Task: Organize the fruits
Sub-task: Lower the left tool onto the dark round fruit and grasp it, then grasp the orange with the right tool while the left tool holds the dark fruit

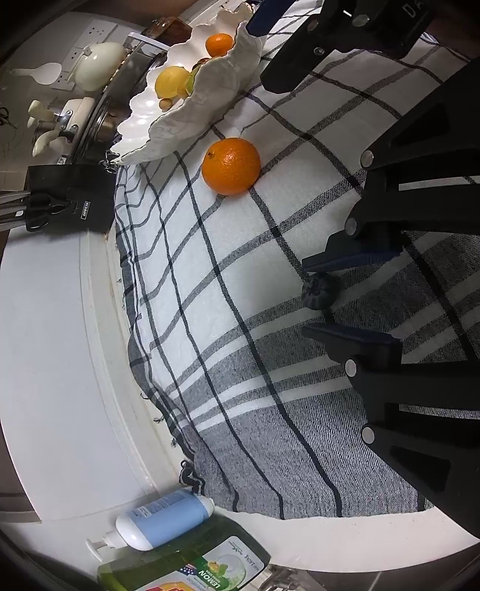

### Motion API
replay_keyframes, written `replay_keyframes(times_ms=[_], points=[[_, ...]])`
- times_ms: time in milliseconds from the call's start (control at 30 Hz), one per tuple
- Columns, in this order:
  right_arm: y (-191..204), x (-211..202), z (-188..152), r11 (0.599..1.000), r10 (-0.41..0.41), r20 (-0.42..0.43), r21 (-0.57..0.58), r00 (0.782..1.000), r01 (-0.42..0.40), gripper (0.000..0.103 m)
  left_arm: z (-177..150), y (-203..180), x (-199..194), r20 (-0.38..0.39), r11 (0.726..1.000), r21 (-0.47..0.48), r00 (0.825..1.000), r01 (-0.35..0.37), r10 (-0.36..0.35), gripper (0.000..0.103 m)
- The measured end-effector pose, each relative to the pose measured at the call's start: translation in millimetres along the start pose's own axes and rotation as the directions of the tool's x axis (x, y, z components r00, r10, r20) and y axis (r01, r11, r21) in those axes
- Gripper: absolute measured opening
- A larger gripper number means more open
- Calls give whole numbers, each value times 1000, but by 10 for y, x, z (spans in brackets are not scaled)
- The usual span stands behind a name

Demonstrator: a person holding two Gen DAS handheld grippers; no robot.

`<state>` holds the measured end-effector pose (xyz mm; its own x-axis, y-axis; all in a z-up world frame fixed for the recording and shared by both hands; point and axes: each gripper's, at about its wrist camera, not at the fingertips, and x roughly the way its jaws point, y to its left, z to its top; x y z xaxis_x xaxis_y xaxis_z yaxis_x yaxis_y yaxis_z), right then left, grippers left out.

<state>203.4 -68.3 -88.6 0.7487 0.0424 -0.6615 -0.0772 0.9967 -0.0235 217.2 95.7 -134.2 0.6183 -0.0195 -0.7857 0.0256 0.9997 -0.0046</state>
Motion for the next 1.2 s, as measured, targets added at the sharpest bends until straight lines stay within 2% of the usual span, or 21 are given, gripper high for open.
replay_keyframes(times_ms=[333,567,800,1067,1200], points=[[-51,41,-27,1000,-2,-13,12,1000,2,94,11,-69,54,-4,1000,25,1000,-8,8,23],[-50,10,-8,1000,-3,-4,7,1000,3,94,23,-23,-21,6,1000,3,1000,-18,18,21],[59,-15,76,999,45,24,-24,999,-44,94,57,115,-193,48,998,-19,997,-56,57,21],[306,136,208,989,125,17,-86,992,-123,93,89,332,-208,45,994,-79,996,-78,81,21],[352,313,247,989,115,-14,-97,993,-116,86,119,396,-172,35,991,-102,995,-85,89,21]])
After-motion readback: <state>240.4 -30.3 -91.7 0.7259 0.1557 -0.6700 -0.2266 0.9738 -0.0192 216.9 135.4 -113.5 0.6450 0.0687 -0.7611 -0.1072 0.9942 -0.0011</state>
